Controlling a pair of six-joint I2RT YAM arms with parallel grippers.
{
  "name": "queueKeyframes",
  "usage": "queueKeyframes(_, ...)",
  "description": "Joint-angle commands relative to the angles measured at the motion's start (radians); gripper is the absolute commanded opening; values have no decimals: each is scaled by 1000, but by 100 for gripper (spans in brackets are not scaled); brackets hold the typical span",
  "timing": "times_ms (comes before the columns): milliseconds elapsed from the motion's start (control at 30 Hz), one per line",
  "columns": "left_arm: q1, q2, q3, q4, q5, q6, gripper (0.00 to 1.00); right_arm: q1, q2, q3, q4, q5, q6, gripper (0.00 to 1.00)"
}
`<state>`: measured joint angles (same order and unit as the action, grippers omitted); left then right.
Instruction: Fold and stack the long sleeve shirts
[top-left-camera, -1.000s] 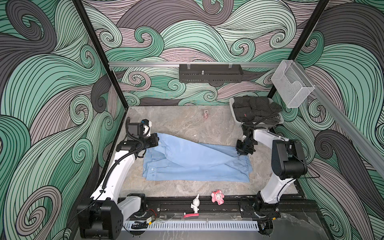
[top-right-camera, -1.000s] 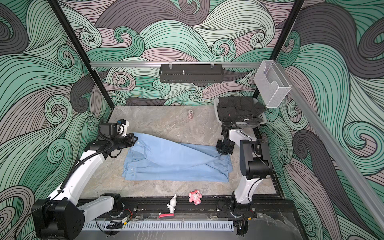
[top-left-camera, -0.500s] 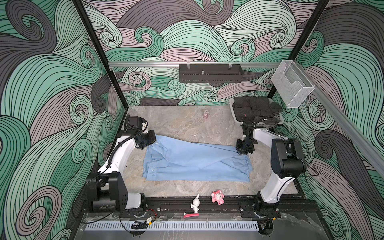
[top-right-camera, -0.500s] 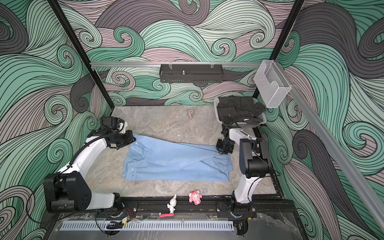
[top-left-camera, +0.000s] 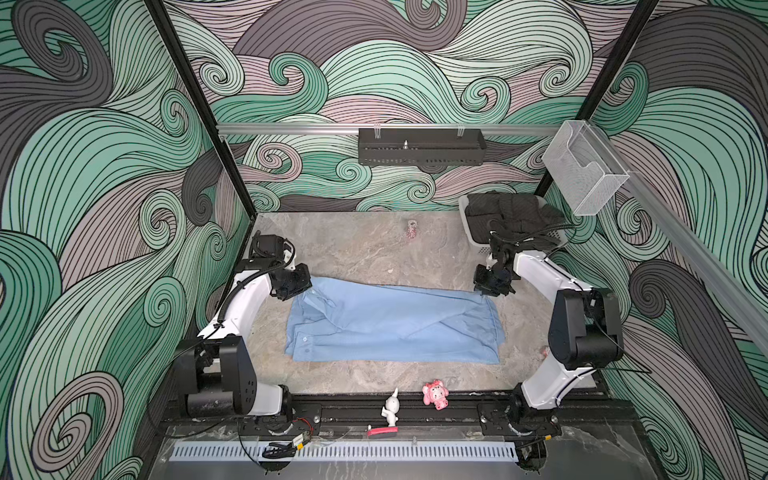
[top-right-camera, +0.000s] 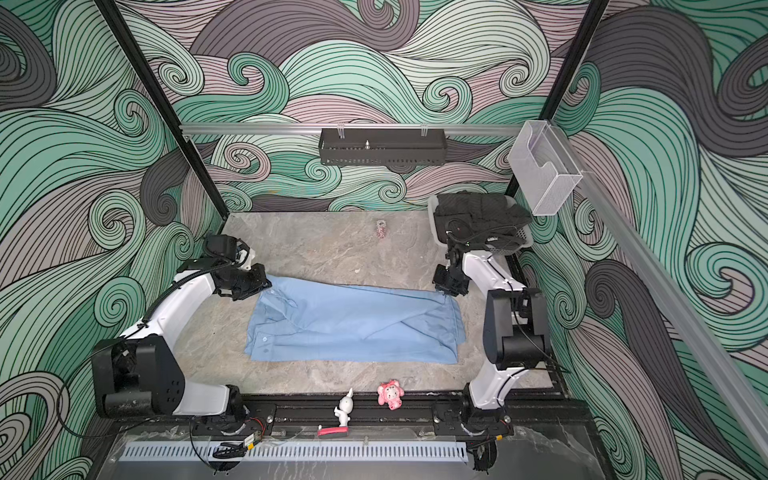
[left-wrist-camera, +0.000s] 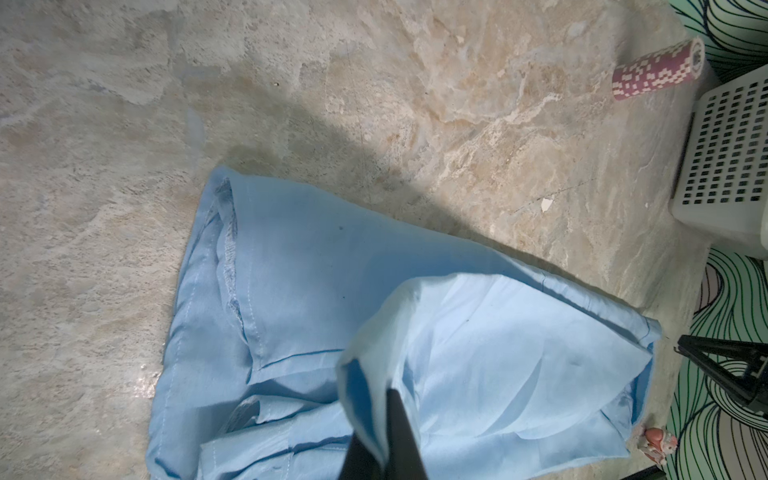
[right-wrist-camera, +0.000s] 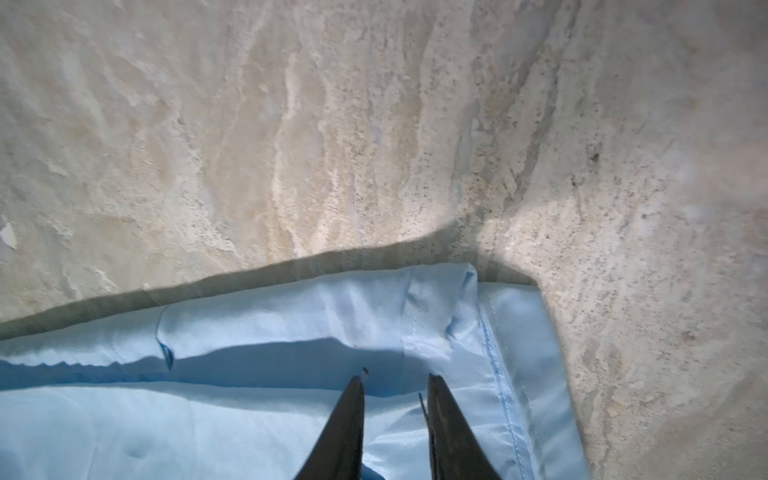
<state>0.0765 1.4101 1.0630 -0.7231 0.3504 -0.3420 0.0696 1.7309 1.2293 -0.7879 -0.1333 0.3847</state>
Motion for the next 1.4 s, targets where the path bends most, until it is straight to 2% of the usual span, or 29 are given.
queueKeyframes(0, 22, 6, 6, -42, 8, -18, 0, 7, 56, 7, -13, -15, 2, 20)
queueKeyframes(167, 62, 6, -16, -44, 9, -29, 0, 7, 120, -19, 16, 6, -1, 16)
queueKeyframes(333, 75, 81, -20, -56, 5, -33, 0, 5, 159, -35, 41, 26, 2, 16)
queueKeyframes(667, 85, 192, 32, -35, -25, -35, 0, 3, 156, -26, 41, 26, -3, 16)
queueKeyframes(700, 85, 202, 41, -36, -24, -32, 4, 4, 150, -24, 38, 24, -4, 16)
queueKeyframes(800, 85, 208, 65, -38, -38, -20, 38, 5, 116, -18, 21, 18, -6, 23)
queueKeyframes(867, 85, 168, 77, -32, -59, -10, 55, 8, 72, -8, 1, 23, -6, 28)
queueKeyframes(900, 85, 137, 84, -30, -74, -2, 64, 10, 46, -1, -17, 27, -6, 32)
queueKeyframes(933, 85, 105, 95, -33, -86, 10, 67, 12, 20, 5, -30, 32, -8, 35)
queueKeyframes(1067, 69, -36, 120, -40, -119, 45, 75, 15, -93, 10, -95, 39, -5, 46)
queueKeyframes(1133, 20, -60, 116, -47, -130, 51, 75, 23, -147, -18, -107, 39, 7, 46)
queueKeyframes(1267, -115, -18, 60, -43, -127, 23, 72, 76, -215, -135, -100, 36, 72, 41)
queueKeyframes(1367, -153, 93, 30, -39, -58, -44, 68, 108, -259, -253, -29, 5, 162, 40)
